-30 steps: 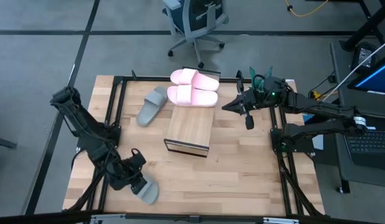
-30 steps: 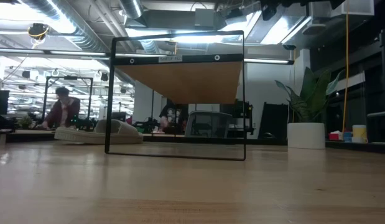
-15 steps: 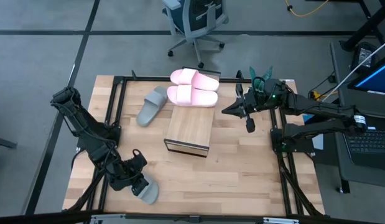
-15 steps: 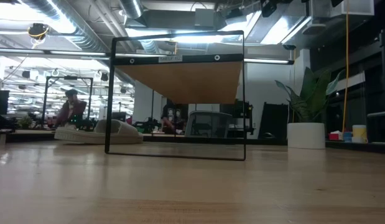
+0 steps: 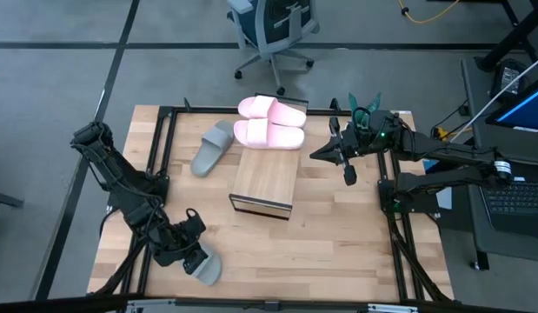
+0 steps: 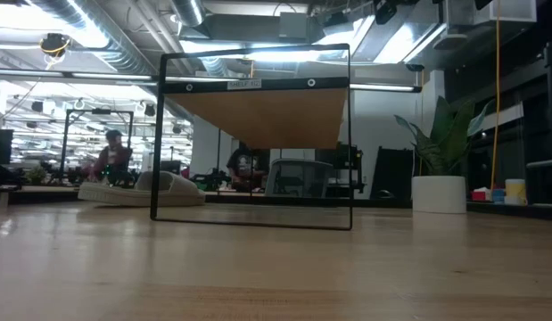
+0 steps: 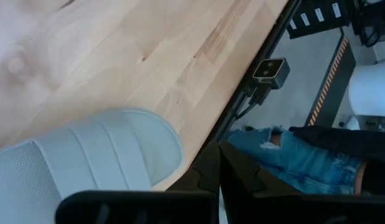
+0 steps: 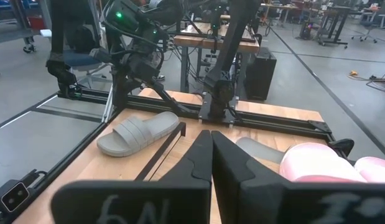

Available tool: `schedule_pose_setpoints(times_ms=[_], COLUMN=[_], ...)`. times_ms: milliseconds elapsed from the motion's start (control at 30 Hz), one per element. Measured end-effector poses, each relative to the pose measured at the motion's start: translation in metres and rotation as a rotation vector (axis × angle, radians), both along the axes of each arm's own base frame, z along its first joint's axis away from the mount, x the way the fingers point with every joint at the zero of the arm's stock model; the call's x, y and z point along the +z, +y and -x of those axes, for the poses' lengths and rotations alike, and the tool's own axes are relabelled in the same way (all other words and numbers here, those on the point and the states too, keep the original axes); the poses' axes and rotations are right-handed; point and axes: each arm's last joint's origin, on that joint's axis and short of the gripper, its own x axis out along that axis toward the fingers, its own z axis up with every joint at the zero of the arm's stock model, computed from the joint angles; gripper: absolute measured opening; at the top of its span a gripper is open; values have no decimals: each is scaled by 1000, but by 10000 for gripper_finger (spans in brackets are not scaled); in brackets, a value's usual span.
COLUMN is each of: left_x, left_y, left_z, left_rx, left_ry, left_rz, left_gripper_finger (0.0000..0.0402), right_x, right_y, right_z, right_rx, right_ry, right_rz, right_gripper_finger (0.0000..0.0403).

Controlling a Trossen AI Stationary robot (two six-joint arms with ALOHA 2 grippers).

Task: Pick and place slides into the shelf
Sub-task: Put the left gray slipper on the shelf

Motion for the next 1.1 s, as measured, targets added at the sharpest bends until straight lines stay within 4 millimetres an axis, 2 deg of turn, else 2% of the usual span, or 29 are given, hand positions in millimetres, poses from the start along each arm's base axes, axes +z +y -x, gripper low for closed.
schedule_pose_setpoints(times_ms=[133, 400, 533, 867, 1100], left_x=[0, 0, 0, 0, -9], left_y=[1, 1, 1, 0, 6], left_z=[-1, 0, 0, 0, 9], left_rx=[21, 31, 20, 18, 88], left_ry=[-17, 2, 12, 8, 131], left_rz=[-15, 0, 9, 18, -40], left_gripper_finger=[22, 140, 171, 175, 174], right_x=[0, 0, 0, 0, 0], right_y=[0, 0, 0, 0, 0], right_z=[0, 0, 0, 0, 0], right_rx=[0, 0, 0, 0, 0], right_ry=[0, 1, 1, 3, 3], right_rz=[1, 0, 0, -5, -5], right_gripper_finger=[4, 4, 4, 4, 4])
